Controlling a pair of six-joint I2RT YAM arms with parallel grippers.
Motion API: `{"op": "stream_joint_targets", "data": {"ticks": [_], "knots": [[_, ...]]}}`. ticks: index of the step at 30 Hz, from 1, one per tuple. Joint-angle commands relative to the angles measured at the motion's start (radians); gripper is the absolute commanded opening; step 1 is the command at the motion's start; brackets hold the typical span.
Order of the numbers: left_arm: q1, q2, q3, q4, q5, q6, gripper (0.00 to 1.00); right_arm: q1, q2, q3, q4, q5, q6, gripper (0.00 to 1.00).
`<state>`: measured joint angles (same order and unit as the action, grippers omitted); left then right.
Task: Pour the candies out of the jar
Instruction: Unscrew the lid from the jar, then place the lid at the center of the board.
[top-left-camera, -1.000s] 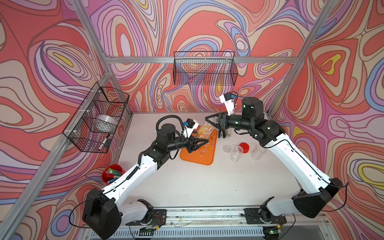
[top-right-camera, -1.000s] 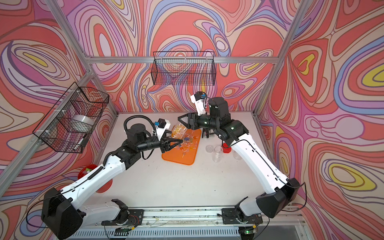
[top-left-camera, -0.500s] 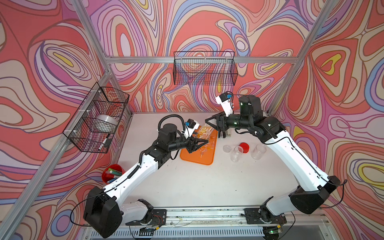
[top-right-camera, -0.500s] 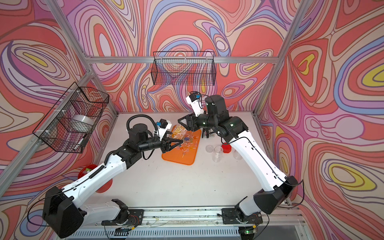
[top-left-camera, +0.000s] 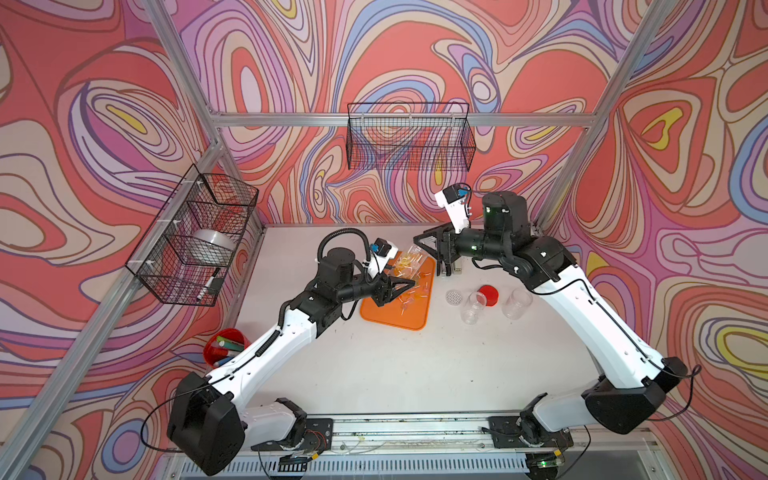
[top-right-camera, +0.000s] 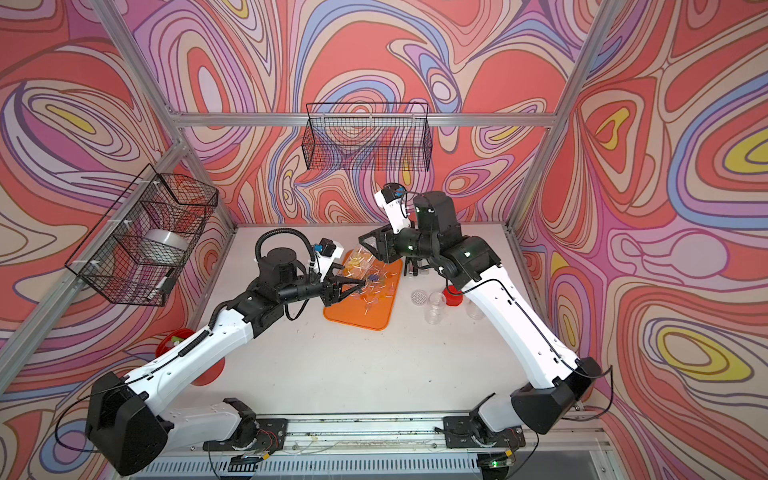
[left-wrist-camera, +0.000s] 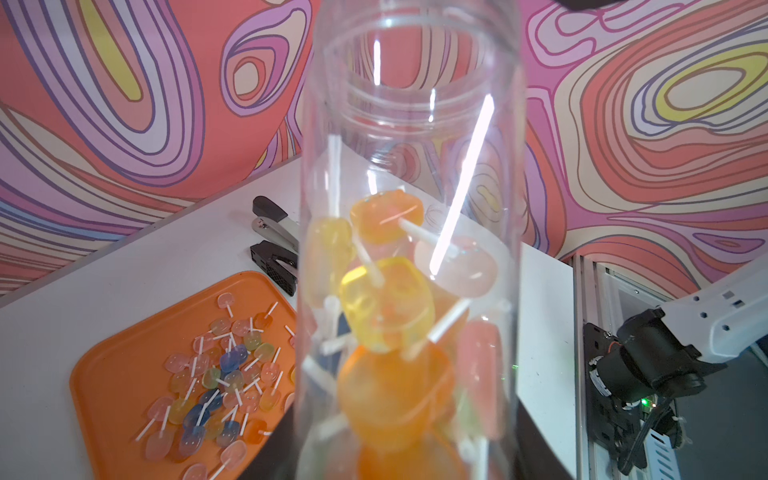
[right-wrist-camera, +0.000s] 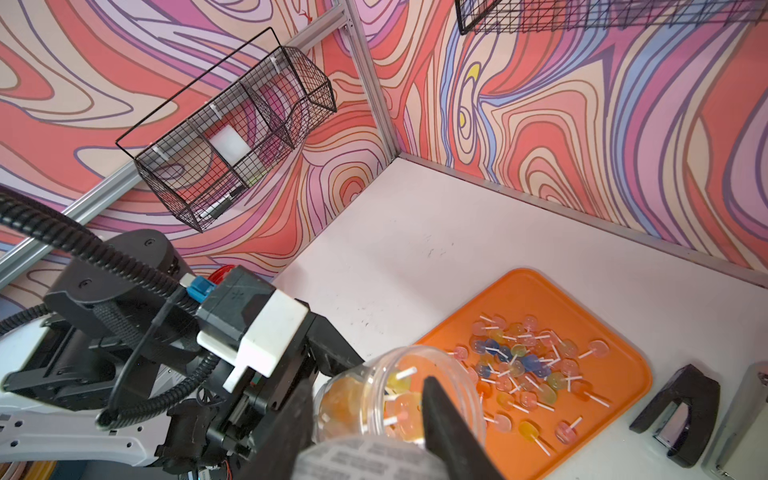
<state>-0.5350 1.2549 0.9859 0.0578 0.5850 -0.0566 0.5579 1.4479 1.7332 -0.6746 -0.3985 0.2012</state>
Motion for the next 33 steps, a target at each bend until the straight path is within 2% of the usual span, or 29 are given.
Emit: {"op": "stream_joint_targets", "data": {"ticks": [1, 7, 14, 20, 28, 33], "knots": [[0.004, -0.023, -0.012, 0.057, -0.011, -0.004, 0.00, 0.003, -0.020, -0.006, 0.026, 0.051, 0.015, 0.39], [0.004, -0.046, -0.052, 0.072, -0.049, -0.012, 0.00, -0.003, -0.030, -0.013, 0.030, 0.134, 0.023, 0.38], [0.005, -0.117, -0.178, 0.168, -0.205, -0.048, 0.00, -0.007, -0.048, -0.136, -0.007, 0.314, 0.035, 0.38], [0.009, -0.161, -0.266, 0.246, -0.302, -0.066, 0.00, -0.007, -0.059, -0.354, 0.014, 0.319, 0.103, 0.36], [0.012, -0.138, -0.281, 0.267, -0.318, -0.067, 0.00, -0.006, -0.053, -0.685, 0.133, 0.267, 0.277, 0.34], [0.023, -0.107, -0.278, 0.284, -0.315, -0.076, 0.00, 0.010, -0.012, -0.762, 0.120, 0.278, 0.318, 0.34]]}}
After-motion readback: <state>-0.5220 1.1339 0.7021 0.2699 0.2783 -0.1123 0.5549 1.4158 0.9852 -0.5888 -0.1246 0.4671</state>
